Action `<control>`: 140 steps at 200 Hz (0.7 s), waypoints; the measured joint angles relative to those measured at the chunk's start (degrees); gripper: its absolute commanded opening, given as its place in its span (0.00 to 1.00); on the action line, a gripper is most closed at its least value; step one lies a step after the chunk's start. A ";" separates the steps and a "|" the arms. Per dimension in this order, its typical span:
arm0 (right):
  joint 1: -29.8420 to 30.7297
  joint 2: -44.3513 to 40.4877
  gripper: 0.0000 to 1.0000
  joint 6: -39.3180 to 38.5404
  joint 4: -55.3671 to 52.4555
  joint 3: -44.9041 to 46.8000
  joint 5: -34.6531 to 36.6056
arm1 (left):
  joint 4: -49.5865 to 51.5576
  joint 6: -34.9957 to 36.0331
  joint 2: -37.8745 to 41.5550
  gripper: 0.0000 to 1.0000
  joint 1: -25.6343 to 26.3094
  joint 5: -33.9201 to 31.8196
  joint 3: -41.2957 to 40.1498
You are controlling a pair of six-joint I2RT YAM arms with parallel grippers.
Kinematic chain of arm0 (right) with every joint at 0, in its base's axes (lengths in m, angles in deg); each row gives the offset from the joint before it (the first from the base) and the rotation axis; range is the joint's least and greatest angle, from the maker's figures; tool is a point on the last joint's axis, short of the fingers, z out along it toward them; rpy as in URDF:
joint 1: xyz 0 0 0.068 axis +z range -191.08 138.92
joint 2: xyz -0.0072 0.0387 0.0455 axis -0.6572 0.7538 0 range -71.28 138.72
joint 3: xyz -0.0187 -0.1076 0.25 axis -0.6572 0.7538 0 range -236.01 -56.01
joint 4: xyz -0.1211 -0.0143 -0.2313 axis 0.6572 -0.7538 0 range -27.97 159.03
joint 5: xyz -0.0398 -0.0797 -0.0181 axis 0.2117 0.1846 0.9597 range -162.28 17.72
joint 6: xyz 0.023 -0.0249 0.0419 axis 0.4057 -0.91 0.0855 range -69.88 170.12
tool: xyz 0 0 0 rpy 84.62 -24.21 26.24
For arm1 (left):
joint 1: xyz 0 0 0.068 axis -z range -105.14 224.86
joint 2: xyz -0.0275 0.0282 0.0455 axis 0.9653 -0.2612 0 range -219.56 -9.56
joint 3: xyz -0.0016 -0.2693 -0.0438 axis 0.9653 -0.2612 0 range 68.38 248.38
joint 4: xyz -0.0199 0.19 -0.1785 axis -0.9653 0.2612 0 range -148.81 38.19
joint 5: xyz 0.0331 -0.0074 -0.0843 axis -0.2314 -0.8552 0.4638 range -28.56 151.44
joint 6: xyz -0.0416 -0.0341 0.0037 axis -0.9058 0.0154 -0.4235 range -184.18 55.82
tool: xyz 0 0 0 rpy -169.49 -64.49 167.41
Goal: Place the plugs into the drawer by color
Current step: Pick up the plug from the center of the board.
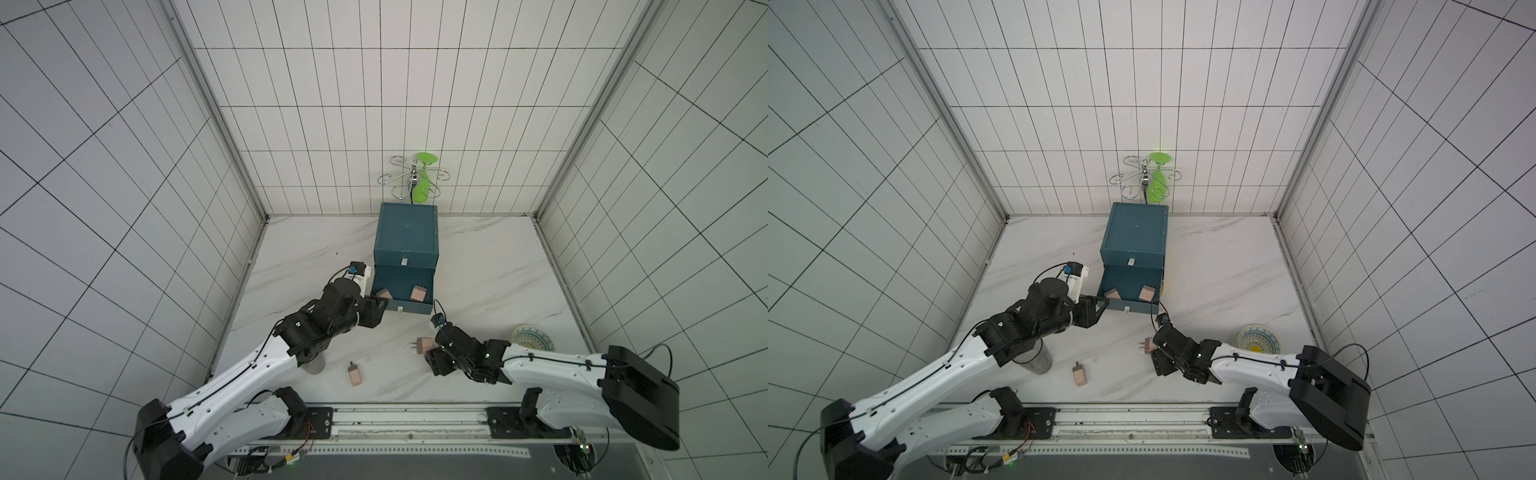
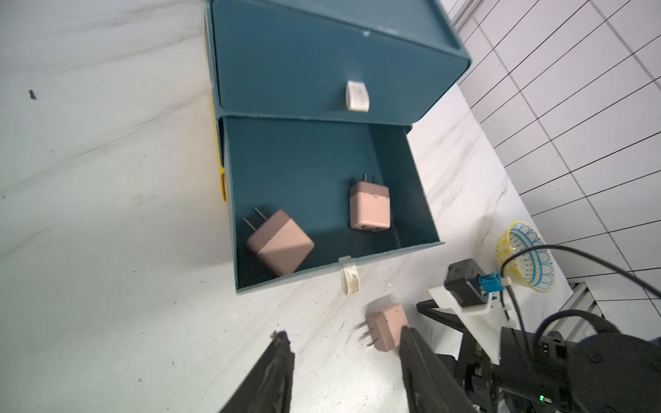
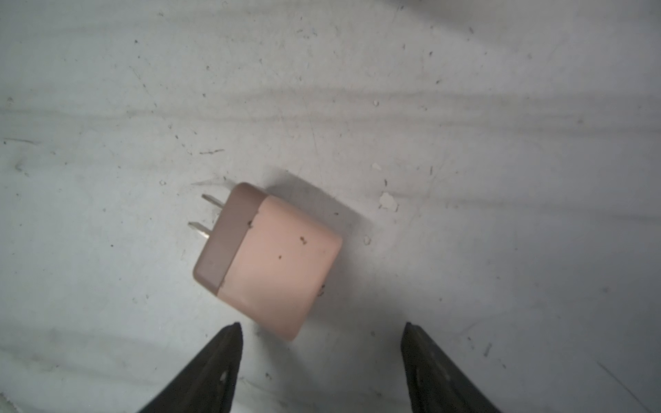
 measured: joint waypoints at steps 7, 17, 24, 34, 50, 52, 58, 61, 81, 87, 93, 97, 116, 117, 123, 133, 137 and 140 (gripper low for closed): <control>0.02 0.98 0.74 -0.79 1.36 -0.15 0.15 | -0.70 0.13 0.48 0.51 0.00 0.04 -0.07; 0.02 2.78 0.75 -2.12 3.34 -0.70 0.48 | -1.81 0.28 0.87 0.51 -0.02 0.13 -0.39; 0.02 4.13 0.75 -2.97 4.79 -1.20 0.61 | -2.40 0.46 0.92 0.51 -0.04 0.20 -0.70; 0.02 5.90 0.76 -4.13 6.93 -1.81 0.79 | -2.69 0.61 0.85 0.51 -0.07 0.26 -1.16; 0.02 7.80 0.77 -5.77 9.79 -2.16 1.22 | -2.73 0.87 0.79 0.51 -0.07 0.44 -1.84; 0.02 7.91 0.77 -5.90 10.01 -2.16 1.31 | -2.73 0.92 0.79 0.51 -0.07 0.44 -1.90; 0.02 8.35 0.77 -6.43 10.73 -2.19 1.60 | -2.73 1.07 0.76 0.51 -0.11 0.48 -2.01; 0.02 8.55 0.77 -6.62 11.02 -2.21 1.70 | -2.73 1.09 0.76 0.51 -0.11 0.50 -2.03; 0.04 9.60 0.73 -7.82 11.78 -2.75 2.16 | -2.93 1.51 0.76 0.51 -0.11 0.79 -2.08; 0.07 9.88 0.70 -8.11 11.87 -2.93 2.16 | -2.99 1.60 0.74 0.51 -0.11 0.90 -2.08; 0.15 10.12 0.65 -8.28 11.87 -3.13 2.27 | -2.99 1.70 0.72 0.51 -0.11 1.01 -2.08; 0.22 10.19 0.64 -8.28 11.85 -3.19 2.43 | -2.99 1.75 0.72 0.51 -0.11 1.09 -2.08; 1.70 10.34 0.61 -7.69 9.60 -4.07 3.74 | -2.99 1.97 0.66 0.51 -0.11 1.33 -2.08; 1.81 10.34 0.61 -7.63 9.44 -4.11 3.80 | -2.99 1.97 0.66 0.51 -0.11 1.36 -2.08; 2.69 10.34 0.60 -7.26 8.35 -4.44 4.35 | -2.99 1.99 0.66 0.51 -0.11 1.42 -2.08; 4.07 10.34 0.63 -6.60 6.40 -5.14 5.14 | -2.99 1.99 0.66 0.51 -0.11 1.55 -2.08; 4.46 10.34 0.65 -6.27 5.70 -5.42 5.25 | -3.02 1.99 0.66 0.51 -0.11 1.60 -2.08; 4.70 10.34 0.66 -6.12 5.16 -5.62 5.33 | -2.99 1.99 0.66 0.51 -0.11 1.64 -2.08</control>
